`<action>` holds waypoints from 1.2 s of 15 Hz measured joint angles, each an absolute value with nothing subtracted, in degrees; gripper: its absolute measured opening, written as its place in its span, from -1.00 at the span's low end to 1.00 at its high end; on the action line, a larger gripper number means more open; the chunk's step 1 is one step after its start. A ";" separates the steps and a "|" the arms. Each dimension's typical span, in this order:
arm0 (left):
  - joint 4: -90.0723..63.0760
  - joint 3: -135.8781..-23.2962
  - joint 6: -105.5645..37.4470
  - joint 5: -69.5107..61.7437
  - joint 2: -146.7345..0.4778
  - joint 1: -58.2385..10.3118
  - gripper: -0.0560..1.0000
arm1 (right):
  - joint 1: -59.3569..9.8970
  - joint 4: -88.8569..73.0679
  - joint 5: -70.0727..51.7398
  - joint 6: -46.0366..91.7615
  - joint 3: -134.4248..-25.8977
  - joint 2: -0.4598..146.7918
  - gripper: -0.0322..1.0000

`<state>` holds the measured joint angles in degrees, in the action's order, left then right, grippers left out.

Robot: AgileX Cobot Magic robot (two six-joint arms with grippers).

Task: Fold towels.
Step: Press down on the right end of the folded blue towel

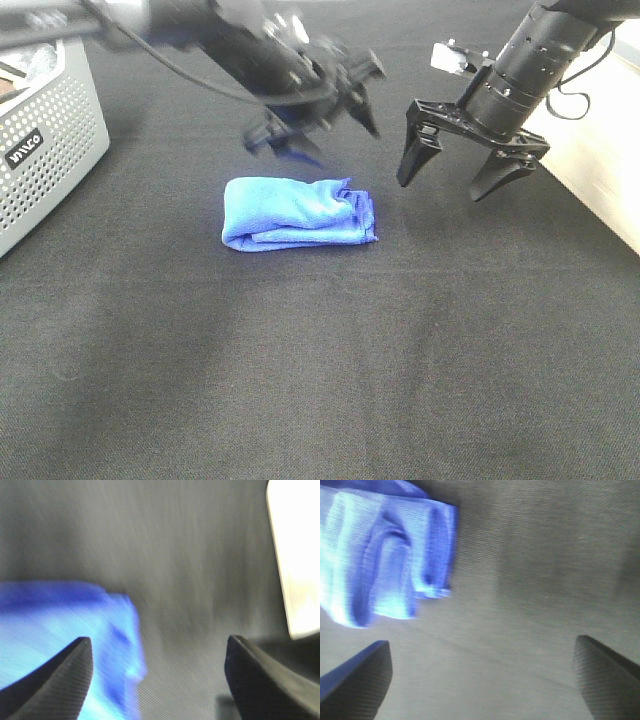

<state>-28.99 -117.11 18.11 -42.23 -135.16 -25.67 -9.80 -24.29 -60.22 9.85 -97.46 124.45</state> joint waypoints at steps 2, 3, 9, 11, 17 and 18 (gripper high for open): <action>-28.13 -117.11 16.27 -42.40 -134.30 -23.84 0.44 | -9.80 -27.85 -60.45 11.17 -97.46 124.45 0.84; -27.04 -117.11 14.90 -43.20 -133.44 -21.89 0.44 | -9.80 -32.49 -60.96 13.29 -97.46 124.45 0.84; -23.20 -117.11 13.46 -48.01 -131.32 -13.46 0.45 | -16.33 -61.82 -59.87 28.59 -97.46 124.50 0.84; -22.75 -117.11 13.46 -48.24 -131.32 -12.66 0.45 | -18.45 -66.81 -58.21 31.23 -97.69 126.11 0.84; -22.35 -117.11 13.41 -48.70 -131.26 -12.61 0.45 | -18.39 -71.79 -59.53 34.15 -102.04 137.97 0.84; -22.35 -117.11 13.41 -48.70 -131.26 -12.61 0.45 | -17.93 -70.53 -59.42 34.15 -102.04 138.31 0.84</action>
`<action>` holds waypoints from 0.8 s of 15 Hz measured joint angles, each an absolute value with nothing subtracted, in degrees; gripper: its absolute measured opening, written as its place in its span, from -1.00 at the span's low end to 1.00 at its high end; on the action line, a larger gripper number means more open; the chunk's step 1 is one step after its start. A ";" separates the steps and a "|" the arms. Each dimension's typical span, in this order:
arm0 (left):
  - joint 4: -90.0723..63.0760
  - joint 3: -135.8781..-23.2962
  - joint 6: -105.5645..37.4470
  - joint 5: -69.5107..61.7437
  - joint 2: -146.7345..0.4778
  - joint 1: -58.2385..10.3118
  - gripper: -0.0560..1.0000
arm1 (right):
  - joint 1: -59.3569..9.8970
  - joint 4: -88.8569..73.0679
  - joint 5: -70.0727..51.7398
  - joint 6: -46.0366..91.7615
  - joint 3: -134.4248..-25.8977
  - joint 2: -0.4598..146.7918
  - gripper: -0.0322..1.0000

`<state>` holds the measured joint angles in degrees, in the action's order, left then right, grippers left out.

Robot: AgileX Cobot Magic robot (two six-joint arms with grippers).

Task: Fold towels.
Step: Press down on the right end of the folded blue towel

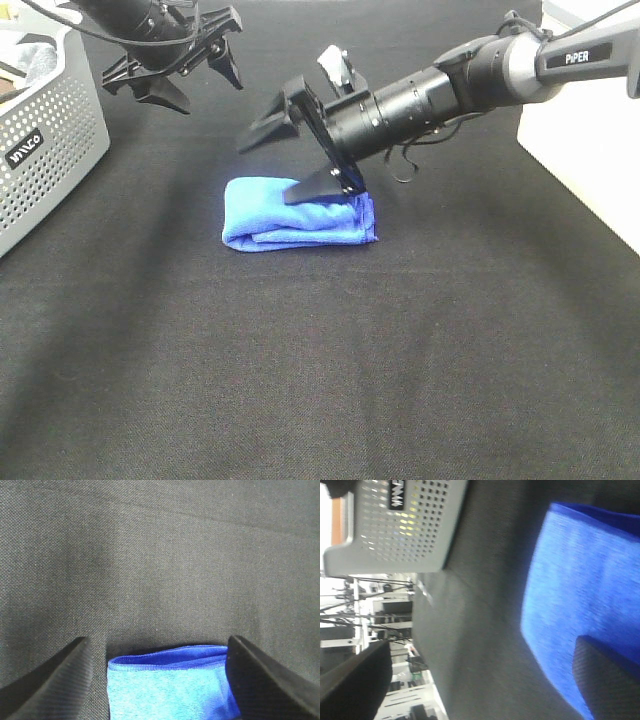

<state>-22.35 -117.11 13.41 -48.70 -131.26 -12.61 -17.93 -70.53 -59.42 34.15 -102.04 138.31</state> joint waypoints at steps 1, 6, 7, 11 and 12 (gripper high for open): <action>-22.35 -117.11 13.41 -48.76 -131.26 -12.61 0.45 | -16.79 -67.55 -59.19 33.92 -102.10 138.48 0.84; -22.29 -117.11 13.41 -49.62 -131.26 -12.61 0.45 | -12.09 -59.64 -56.67 33.35 -102.10 138.48 0.84; -22.23 -117.11 13.41 -50.02 -131.26 -12.61 0.45 | -11.63 -58.44 -56.26 33.29 -102.10 138.48 0.84; -21.08 -117.11 9.34 -53.80 -130.69 -12.61 0.45 | -11.29 -49.22 -55.75 30.42 -102.10 134.01 0.84; -20.23 -117.11 8.08 -56.04 -129.95 -12.61 0.45 | -11.23 -45.72 -55.86 27.90 -102.10 131.38 0.84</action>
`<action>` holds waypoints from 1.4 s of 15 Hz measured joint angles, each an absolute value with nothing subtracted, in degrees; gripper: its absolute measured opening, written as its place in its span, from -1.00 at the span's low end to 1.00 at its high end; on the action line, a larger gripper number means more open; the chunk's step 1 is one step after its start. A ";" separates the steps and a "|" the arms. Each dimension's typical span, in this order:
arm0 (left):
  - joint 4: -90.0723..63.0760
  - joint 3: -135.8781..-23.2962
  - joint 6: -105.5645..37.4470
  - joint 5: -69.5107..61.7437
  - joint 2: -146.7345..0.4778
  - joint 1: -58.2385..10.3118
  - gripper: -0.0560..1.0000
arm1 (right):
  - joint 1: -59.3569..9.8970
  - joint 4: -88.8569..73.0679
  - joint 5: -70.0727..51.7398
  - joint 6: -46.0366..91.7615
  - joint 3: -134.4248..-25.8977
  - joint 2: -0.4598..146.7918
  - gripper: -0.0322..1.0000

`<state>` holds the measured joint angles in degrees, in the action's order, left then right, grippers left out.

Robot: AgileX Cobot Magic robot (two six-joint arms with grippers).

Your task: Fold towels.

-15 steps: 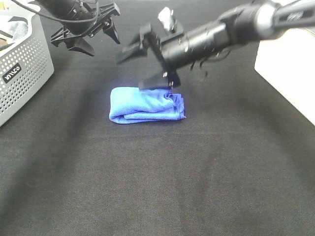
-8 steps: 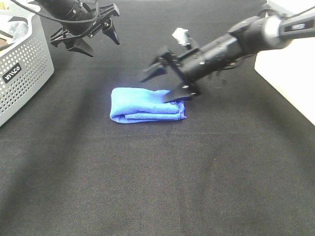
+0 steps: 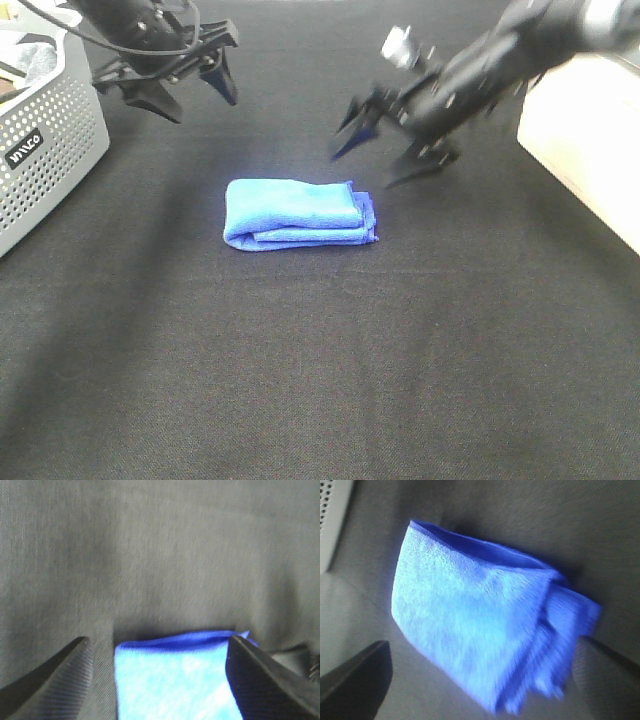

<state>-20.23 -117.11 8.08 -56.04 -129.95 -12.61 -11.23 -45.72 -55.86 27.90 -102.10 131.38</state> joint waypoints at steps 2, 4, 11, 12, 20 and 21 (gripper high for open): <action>-19.31 -117.11 6.02 -61.13 -127.60 -12.61 0.45 | -11.23 -39.36 -57.93 22.86 -102.10 125.88 0.84; -18.28 -117.11 3.61 -66.86 -124.45 -12.72 0.45 | -11.23 -34.55 -62.40 18.74 -102.10 120.09 0.84; -6.30 -108.29 1.60 -69.27 -106.40 -16.16 0.45 | -11.23 -24.35 -69.16 10.89 -98.66 107.95 0.84; -6.13 -103.76 1.60 -69.27 -101.93 -16.16 0.45 | -11.23 -22.75 -69.16 10.66 -96.26 104.74 0.84; -5.90 -65.72 1.55 -69.79 -59.76 -16.16 0.45 | -11.23 -17.88 -60.85 8.19 -58.21 64.80 0.84; -5.90 -62.57 1.55 -69.79 -54.09 -16.16 0.45 | -11.23 -16.96 -60.33 8.19 -53.92 60.33 0.84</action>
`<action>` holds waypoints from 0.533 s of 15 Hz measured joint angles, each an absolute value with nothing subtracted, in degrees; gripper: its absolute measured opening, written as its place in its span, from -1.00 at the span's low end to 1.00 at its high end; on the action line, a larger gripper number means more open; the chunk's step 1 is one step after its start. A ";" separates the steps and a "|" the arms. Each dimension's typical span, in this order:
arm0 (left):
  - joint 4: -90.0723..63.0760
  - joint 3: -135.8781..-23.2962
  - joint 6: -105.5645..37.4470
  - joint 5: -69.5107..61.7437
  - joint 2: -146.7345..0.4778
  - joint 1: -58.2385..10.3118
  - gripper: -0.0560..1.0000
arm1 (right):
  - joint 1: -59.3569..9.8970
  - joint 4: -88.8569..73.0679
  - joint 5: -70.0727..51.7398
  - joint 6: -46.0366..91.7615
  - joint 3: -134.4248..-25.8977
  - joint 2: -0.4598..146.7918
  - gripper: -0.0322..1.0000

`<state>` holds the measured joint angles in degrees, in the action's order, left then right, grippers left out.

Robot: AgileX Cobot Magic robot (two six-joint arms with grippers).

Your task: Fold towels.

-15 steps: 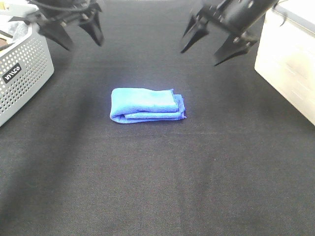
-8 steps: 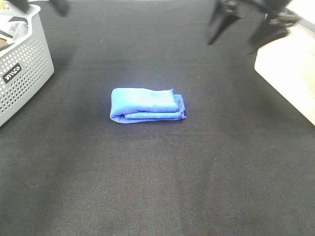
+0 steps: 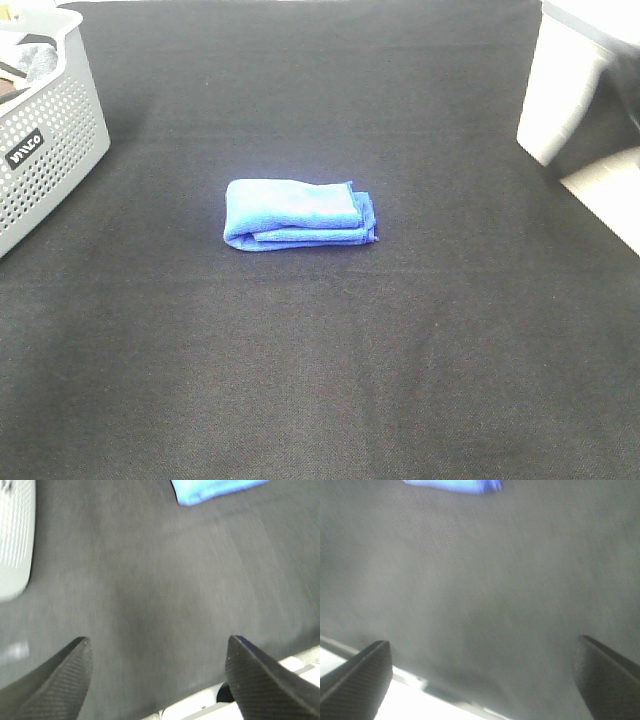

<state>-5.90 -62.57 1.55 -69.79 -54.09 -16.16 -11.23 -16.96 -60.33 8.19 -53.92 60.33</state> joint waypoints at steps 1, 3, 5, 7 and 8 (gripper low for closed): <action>-5.90 -59.47 1.55 -69.84 -48.99 -16.16 0.45 | -11.23 -15.93 -60.10 8.19 -49.45 55.86 0.84; -5.90 -53.06 1.55 -69.84 -37.93 -16.16 0.45 | -11.23 -13.75 -59.93 8.19 -41.83 46.47 0.83; -5.90 -47.67 1.49 -69.90 -27.79 -16.16 0.45 | -11.23 -11.75 -59.99 8.19 -34.95 37.01 0.83; -5.84 -42.40 0.86 -69.84 -18.68 -16.16 0.45 | -11.23 -10.37 -60.05 8.19 -31.17 28.36 0.83; -5.84 -40.34 0.00 -69.73 -14.95 -16.16 0.45 | -11.23 -9.91 -60.22 8.19 -30.25 24.87 0.83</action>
<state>-5.84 -40.34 0.00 -69.73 -14.95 -16.16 -11.23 -9.91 -60.22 8.19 -30.25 24.87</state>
